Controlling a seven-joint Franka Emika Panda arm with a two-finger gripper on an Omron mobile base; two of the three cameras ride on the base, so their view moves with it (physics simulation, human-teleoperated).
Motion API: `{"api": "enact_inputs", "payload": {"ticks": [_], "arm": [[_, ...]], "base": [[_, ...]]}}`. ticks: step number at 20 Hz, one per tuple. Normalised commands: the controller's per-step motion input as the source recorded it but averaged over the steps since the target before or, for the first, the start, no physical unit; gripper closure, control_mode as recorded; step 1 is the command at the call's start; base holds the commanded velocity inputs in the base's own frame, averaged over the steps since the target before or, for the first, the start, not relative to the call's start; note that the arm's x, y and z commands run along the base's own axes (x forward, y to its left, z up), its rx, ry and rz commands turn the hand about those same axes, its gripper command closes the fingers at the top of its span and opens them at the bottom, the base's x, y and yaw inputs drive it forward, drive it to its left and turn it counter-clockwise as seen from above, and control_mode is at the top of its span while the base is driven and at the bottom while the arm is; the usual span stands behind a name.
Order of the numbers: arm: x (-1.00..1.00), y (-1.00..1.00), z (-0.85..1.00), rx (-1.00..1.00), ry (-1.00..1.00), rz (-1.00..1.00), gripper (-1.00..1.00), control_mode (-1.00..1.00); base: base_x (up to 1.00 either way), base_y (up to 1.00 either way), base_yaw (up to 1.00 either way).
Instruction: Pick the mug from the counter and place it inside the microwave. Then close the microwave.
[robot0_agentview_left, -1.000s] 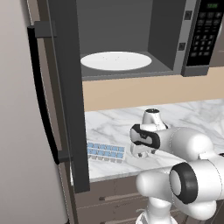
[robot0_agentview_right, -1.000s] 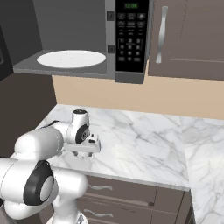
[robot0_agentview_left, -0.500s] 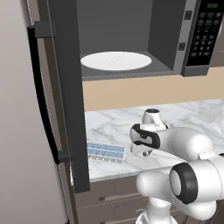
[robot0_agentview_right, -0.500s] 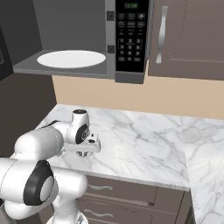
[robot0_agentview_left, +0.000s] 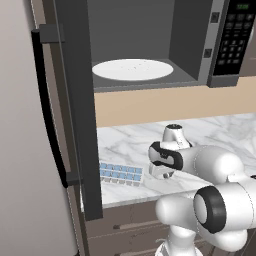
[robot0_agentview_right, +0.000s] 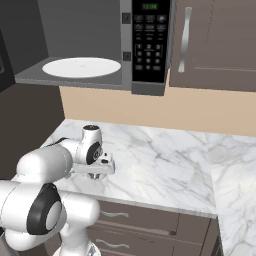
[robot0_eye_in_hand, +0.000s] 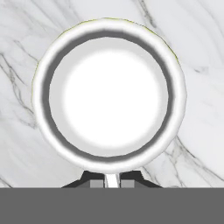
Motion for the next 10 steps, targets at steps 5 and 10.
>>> {"api": "enact_inputs", "payload": {"ticks": [5, 10], "arm": [[-0.07, 0.00, 0.06, 0.00, -0.05, 0.00, 1.00, -1.00], [-0.36, 0.00, 0.59, 0.00, -0.14, 0.00, 1.00, -1.00]], "base": [[0.00, 0.00, 0.00], [0.00, 0.00, 0.00]]}}
